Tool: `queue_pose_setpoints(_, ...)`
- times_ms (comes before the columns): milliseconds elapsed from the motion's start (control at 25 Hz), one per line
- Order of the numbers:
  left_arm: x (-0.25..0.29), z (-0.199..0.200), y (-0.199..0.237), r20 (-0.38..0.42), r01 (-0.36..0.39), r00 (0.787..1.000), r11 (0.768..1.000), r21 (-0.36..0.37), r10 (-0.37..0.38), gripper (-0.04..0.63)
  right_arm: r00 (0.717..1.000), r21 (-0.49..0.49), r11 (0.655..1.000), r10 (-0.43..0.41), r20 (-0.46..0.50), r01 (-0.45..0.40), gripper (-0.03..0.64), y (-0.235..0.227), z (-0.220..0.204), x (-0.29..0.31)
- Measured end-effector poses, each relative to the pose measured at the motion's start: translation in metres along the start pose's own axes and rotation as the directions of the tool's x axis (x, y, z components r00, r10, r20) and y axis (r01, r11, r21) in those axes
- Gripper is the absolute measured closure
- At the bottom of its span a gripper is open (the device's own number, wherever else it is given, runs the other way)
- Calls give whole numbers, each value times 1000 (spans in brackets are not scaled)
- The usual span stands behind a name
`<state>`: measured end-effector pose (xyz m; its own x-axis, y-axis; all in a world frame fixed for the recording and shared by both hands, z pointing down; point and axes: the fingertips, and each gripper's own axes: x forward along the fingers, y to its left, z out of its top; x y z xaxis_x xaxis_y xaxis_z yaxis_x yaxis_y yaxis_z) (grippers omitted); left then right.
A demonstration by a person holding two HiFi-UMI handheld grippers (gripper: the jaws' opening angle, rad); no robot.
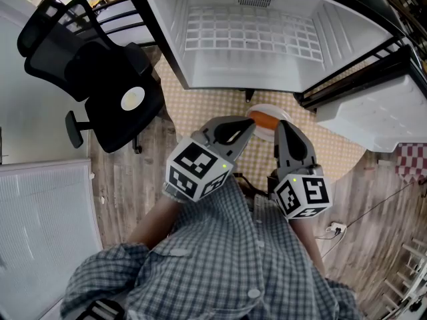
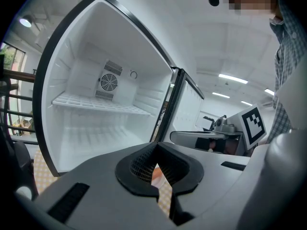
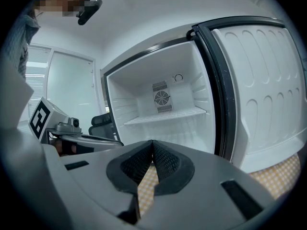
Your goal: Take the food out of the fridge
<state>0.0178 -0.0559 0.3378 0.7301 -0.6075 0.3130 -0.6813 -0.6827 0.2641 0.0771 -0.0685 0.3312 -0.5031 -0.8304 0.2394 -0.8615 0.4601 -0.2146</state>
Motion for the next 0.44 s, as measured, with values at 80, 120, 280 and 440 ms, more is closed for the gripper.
queue_pose_setpoints(80, 0, -1, 0, -2, -1, 1000, 1000, -2, 1, 591, 1000, 4, 1000, 3, -3, -3, 607, 0, -1, 0)
queue_pose_setpoints(120, 0, -1, 0, -3, -1, 1000, 1000, -2, 1, 591, 1000, 5, 1000, 6, -3, -6, 607, 0, -2, 1)
queue_pose_setpoints(280, 1, -3, 0, -10, -2, 1000, 1000, -5, 2, 591, 1000, 7, 1000, 12, -7, -12, 607, 2, -3, 1)
queue_pose_setpoints(440, 0, -3, -1, -15, 2, 1000, 1000, -6, -2, 591, 1000, 12, 1000, 10, -11, -10, 607, 2, -4, 0)
